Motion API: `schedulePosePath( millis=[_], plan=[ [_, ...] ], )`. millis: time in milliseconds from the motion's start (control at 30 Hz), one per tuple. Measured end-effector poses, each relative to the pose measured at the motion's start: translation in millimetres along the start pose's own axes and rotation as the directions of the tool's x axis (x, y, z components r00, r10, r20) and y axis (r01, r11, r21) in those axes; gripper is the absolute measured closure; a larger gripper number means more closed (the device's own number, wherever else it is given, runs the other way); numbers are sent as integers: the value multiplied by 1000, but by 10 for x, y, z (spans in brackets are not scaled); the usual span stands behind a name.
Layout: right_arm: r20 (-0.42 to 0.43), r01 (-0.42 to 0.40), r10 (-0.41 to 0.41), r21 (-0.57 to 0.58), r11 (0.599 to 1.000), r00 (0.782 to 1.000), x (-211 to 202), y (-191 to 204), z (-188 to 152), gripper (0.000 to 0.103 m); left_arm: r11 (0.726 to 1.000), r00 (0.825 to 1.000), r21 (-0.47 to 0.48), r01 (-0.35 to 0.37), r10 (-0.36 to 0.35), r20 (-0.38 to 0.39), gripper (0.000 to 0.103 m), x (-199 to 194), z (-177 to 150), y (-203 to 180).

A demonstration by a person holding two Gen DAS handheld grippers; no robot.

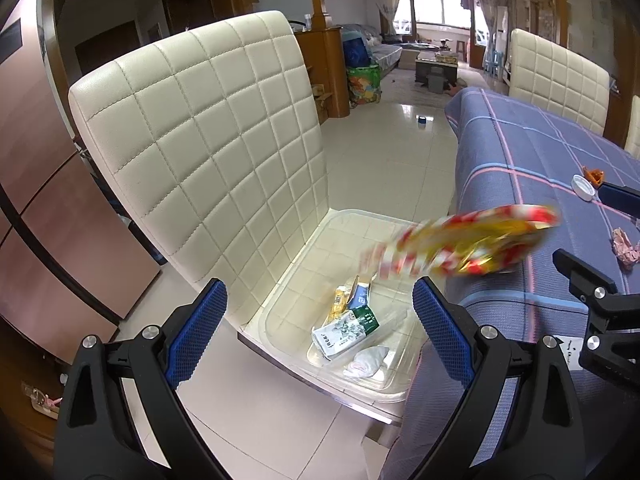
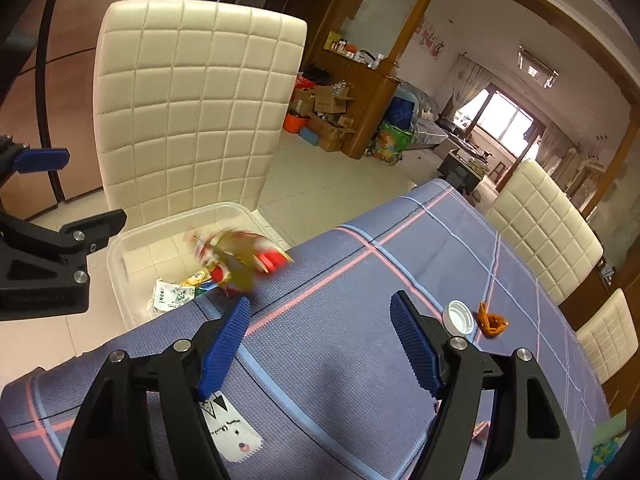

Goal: Collect trash
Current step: 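Swing the red-gold wrapper over the bin and open the right tool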

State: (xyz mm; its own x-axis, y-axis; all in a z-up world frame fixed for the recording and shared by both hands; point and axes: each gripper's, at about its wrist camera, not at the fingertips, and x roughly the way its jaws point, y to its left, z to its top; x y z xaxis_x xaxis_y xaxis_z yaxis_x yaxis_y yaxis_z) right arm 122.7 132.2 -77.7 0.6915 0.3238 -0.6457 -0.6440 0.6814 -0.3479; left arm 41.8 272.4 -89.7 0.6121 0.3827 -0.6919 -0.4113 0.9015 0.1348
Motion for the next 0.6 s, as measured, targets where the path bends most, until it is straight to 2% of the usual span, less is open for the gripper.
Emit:
schedulePosePath(
  millis=[300, 433, 600],
  plan=[
    [5, 47, -48, 64, 997, 999, -207, -296, -164, 32, 997, 999, 59, 44, -45, 13, 10, -128, 51, -295],
    [-18, 73, -72, 108, 991, 997, -261, -486, -308, 32, 989, 996, 124, 77, -81, 28, 10, -225, 71, -604],
    [-65, 146, -136, 169, 975, 989, -321, -850, -609, 32, 972, 992, 206, 115, -125, 35, 10, -316, 108, -1017]
  ],
)
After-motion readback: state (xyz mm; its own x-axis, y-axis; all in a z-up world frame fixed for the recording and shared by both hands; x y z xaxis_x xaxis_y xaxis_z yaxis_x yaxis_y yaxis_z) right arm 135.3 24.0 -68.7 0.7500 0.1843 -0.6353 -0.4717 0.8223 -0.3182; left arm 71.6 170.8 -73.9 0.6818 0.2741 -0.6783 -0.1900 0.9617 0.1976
